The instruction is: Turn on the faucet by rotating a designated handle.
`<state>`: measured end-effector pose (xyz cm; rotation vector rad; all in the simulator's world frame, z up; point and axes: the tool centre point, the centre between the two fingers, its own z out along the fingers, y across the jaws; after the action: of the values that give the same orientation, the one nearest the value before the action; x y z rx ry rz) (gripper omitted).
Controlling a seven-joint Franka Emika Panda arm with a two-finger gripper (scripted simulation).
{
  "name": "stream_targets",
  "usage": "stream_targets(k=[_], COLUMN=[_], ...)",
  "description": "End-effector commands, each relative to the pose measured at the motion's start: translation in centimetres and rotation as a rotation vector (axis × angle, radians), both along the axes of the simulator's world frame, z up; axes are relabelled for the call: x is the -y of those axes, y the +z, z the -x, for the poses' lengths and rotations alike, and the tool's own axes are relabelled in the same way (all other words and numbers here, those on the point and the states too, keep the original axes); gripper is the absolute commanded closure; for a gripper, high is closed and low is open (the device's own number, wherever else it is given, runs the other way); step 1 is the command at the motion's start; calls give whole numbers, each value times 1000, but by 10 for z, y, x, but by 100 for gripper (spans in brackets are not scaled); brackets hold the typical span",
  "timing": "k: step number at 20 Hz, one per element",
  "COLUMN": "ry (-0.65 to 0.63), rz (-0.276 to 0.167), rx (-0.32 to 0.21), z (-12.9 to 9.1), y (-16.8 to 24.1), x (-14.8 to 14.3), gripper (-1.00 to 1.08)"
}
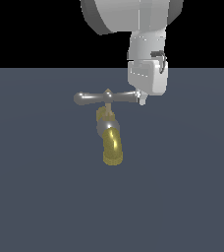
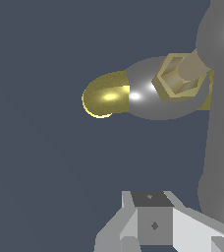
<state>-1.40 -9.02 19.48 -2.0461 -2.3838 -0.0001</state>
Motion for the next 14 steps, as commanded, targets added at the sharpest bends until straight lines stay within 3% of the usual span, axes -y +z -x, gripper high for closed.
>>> stream_targets(k=[1,14], ry=[0,0], rz=[0,0], rx=[0,0], z=[-7,-46], y=[0,0], x=[0,-1], gripper=[108,108])
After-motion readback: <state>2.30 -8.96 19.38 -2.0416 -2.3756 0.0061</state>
